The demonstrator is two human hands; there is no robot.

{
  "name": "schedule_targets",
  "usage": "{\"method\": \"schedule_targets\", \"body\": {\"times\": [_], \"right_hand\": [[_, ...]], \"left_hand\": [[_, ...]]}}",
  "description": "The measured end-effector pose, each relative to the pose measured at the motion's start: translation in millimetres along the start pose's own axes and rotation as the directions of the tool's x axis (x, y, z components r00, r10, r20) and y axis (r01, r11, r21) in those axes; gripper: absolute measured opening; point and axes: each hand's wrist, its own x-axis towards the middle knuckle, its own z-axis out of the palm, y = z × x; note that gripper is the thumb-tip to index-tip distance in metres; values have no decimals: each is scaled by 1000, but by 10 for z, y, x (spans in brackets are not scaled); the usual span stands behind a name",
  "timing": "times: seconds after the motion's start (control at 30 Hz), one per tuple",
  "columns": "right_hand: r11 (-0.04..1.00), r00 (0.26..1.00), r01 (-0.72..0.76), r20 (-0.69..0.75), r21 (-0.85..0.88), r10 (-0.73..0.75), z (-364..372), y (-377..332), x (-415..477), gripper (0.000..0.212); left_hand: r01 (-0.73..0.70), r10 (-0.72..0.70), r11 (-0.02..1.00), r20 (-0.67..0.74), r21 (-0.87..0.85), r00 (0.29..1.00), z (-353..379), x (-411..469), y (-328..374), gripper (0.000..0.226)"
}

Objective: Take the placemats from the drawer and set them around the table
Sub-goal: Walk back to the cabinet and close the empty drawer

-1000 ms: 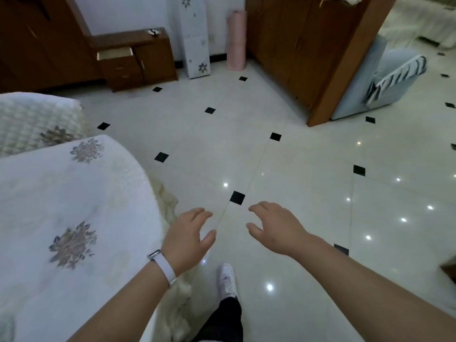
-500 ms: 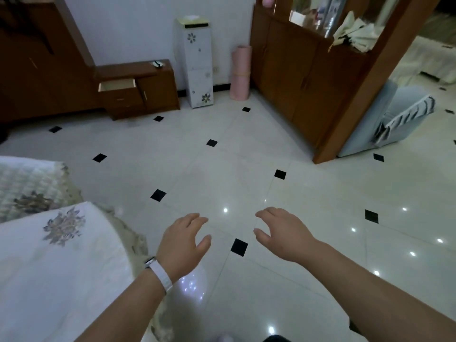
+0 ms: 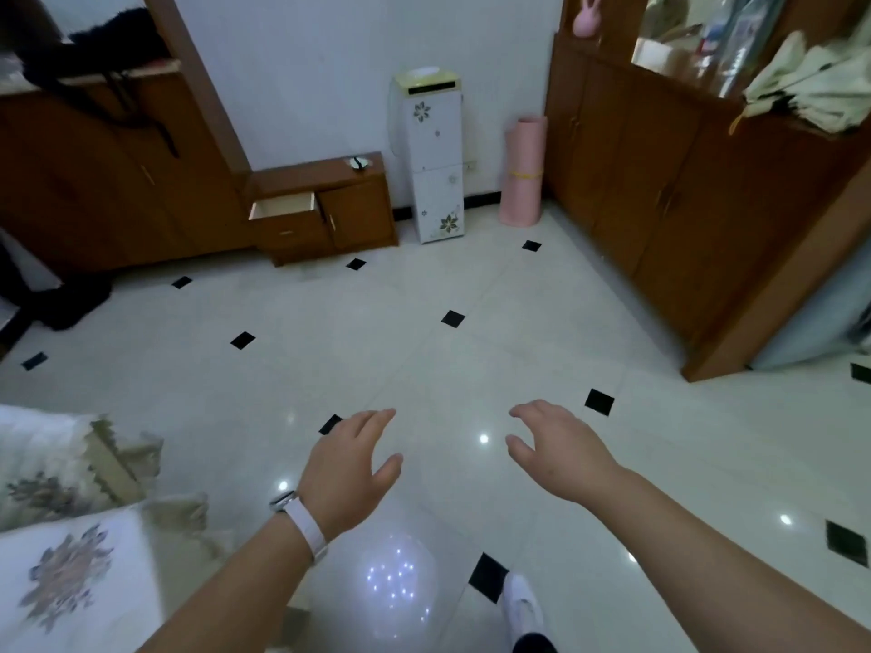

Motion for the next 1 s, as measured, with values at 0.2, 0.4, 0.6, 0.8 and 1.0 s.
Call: {"method": "schedule_targets", "body": {"times": [0.2,0.4,0.6,0.8,1.0], "right_hand": [[986,987,157,36,-64,-154,-581,432,1181,49],[974,977,214,34,-70,-212,-881,456,2033,49],[957,958,277,99,-86,-268,-783,154,2909,49],[940,944,312,159,-135,-290,-525,-307,4001,49],[936,946,302,178,-184,-270,-517,-937,5192,48]], "left_hand": [[57,-55,998,-57,33,997,-19,1052,308,54],[138,-135,989,-67,44,989,-45,1604,154,52],[246,-243,969,-106,17,964,-120,2188,-427,53],[261,-260,965,-81,1,962,8,2998,-1362,57],[274,-277,960,-53,-58,959,-197,3778,-2315,56]]}}
